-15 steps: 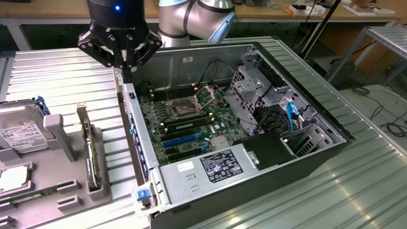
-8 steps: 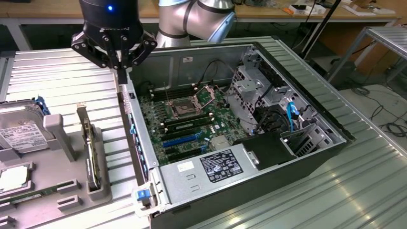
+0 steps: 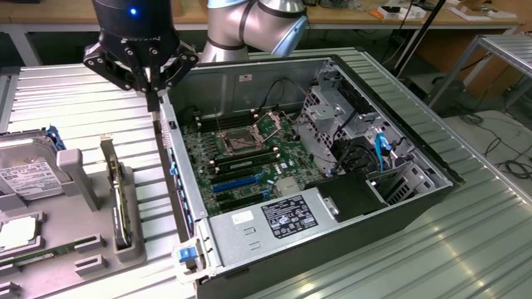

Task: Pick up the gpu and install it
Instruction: 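Reach for the gpu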

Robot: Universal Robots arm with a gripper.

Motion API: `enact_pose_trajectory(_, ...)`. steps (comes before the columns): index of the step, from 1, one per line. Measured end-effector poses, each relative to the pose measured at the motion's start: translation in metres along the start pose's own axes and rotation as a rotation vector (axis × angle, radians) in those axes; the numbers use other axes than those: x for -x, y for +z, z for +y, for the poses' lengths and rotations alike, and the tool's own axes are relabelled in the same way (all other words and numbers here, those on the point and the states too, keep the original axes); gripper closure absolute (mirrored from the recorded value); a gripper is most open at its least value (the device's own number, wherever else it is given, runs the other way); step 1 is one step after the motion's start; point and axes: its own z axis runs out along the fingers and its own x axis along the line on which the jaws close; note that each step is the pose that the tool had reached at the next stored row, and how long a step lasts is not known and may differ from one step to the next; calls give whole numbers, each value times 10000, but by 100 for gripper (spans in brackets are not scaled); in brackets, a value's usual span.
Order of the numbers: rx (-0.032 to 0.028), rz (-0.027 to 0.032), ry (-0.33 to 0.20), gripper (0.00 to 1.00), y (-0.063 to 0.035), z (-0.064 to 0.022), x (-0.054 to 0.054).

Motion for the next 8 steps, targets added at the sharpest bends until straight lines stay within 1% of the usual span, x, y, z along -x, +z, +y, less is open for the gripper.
enact_pose_trajectory(8, 0, 0, 0, 89, -4, -37, -94)
